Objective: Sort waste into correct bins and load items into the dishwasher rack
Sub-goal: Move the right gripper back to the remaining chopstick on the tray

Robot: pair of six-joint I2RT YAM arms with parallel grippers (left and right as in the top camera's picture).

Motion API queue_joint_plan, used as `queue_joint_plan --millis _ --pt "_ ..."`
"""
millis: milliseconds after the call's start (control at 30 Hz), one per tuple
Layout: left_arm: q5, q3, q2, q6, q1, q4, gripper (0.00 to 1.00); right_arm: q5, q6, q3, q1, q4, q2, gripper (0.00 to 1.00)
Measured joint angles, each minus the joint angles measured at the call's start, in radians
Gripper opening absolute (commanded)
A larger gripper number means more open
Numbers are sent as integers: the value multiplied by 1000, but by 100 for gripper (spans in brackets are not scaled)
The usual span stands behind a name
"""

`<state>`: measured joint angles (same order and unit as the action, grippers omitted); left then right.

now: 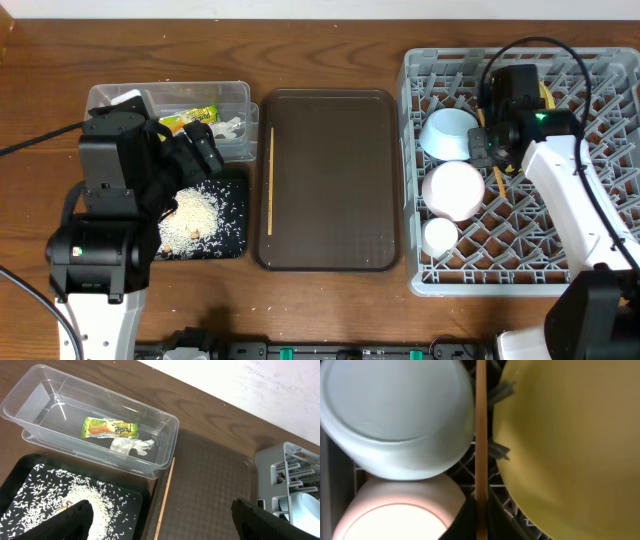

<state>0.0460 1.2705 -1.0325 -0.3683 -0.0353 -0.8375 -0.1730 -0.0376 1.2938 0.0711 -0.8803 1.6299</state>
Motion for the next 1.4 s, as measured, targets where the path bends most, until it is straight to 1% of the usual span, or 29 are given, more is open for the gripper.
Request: queue_joint_plan --millis 67,167,233,367,500,633,700,800,967,1100,1200,1300,1400 --pt "0 0 0 0 0 0 91 -1 0 0 -5 5 0 15" --pt "0 0 0 0 0 0 91 -2 0 0 -10 11 0 16" --pt "0 0 0 0 0 0 91 -2 0 0 -11 13 0 14" --pt "0 0 0 0 0 0 91 1 7 0 -12 36 0 8" --pt "0 0 0 0 0 0 91 32 102 3 3 56 0 8" --pt "0 0 0 0 0 0 91 142 243 20 57 124 0 6" --pt "0 0 0 0 0 0 91 212 332 27 100 168 0 7" --pt "0 0 0 0 0 0 92 293 475 31 185 219 0 14" --pt "0 0 0 0 0 0 91 324 637 32 373 332 0 21" --pt "0 0 0 0 0 0 91 252 740 37 533 399 28 23" --pt "0 0 0 0 0 0 91 162 807 39 647 435 88 24" --pt "0 0 0 0 0 0 91 83 838 39 727 478 164 22" --pt "0 0 0 0 0 0 91 8 855 39 805 572 267 18"
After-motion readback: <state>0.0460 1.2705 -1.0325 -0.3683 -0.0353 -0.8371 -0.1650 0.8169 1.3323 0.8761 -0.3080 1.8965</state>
